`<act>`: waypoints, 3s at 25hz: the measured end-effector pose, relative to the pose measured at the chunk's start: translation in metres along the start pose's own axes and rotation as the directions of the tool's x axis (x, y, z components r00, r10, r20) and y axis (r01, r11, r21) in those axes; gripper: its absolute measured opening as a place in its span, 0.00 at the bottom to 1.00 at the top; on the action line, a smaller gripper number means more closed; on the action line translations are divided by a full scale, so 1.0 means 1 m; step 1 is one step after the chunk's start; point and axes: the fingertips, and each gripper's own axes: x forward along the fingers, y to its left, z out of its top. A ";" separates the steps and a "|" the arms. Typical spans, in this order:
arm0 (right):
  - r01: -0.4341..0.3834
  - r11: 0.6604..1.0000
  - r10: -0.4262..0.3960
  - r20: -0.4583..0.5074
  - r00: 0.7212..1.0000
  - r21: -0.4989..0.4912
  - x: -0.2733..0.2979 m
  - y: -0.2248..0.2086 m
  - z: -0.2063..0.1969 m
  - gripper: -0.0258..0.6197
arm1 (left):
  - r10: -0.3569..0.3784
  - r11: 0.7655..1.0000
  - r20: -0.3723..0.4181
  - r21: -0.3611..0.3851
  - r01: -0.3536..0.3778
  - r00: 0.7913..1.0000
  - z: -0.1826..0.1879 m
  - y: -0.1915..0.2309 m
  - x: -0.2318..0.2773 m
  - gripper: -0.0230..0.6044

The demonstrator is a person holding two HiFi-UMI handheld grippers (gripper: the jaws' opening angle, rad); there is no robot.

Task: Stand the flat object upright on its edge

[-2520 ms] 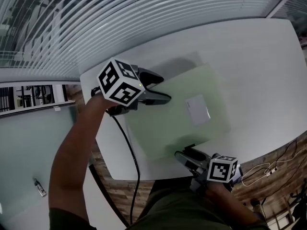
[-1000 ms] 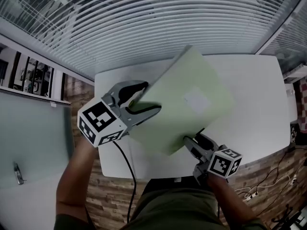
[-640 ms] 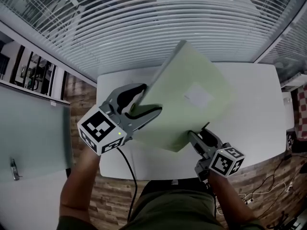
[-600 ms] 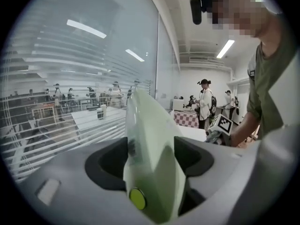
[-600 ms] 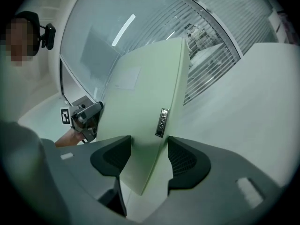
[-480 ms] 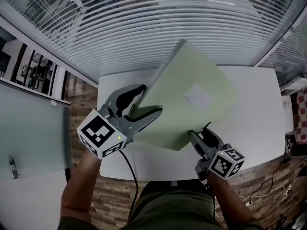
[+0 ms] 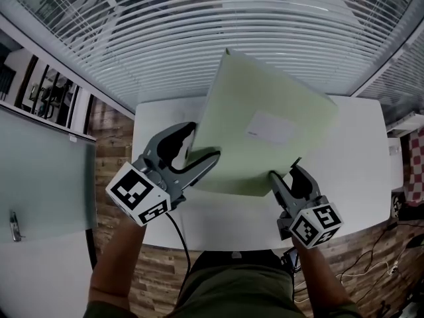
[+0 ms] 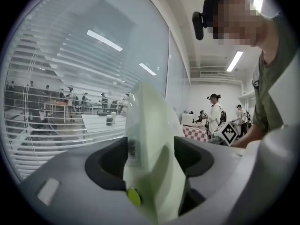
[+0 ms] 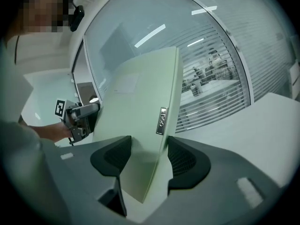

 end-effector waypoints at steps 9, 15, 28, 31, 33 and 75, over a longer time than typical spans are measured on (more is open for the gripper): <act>0.011 0.995 -0.009 0.021 1.000 -0.096 0.011 -0.008 0.011 0.43 | 0.055 0.998 0.035 -0.046 -0.053 0.998 -0.005 0.008 0.000 0.49; 0.026 0.974 -0.016 0.047 0.999 -0.223 0.015 -0.017 0.033 0.44 | 0.123 0.991 0.058 -0.051 -0.120 0.991 -0.006 0.009 0.007 0.49; 0.031 0.935 -0.013 0.053 0.999 -0.353 0.045 -0.020 0.038 0.44 | 0.230 0.970 0.060 -0.091 -0.224 0.971 -0.044 0.031 0.011 0.49; 0.036 0.924 -0.015 0.059 0.998 -0.380 0.049 -0.020 0.038 0.44 | 0.247 0.966 0.060 -0.099 -0.241 0.967 -0.049 0.034 0.010 0.49; 0.042 0.915 -0.018 0.065 0.998 -0.401 0.051 -0.019 0.037 0.44 | 0.256 0.963 0.060 -0.101 -0.250 0.965 -0.053 0.035 0.009 0.49; 0.100 0.859 -0.069 0.080 0.994 -0.503 0.080 -0.026 -0.009 0.44 | 0.354 0.935 0.046 0.003 -0.354 0.934 -0.106 0.042 0.003 0.50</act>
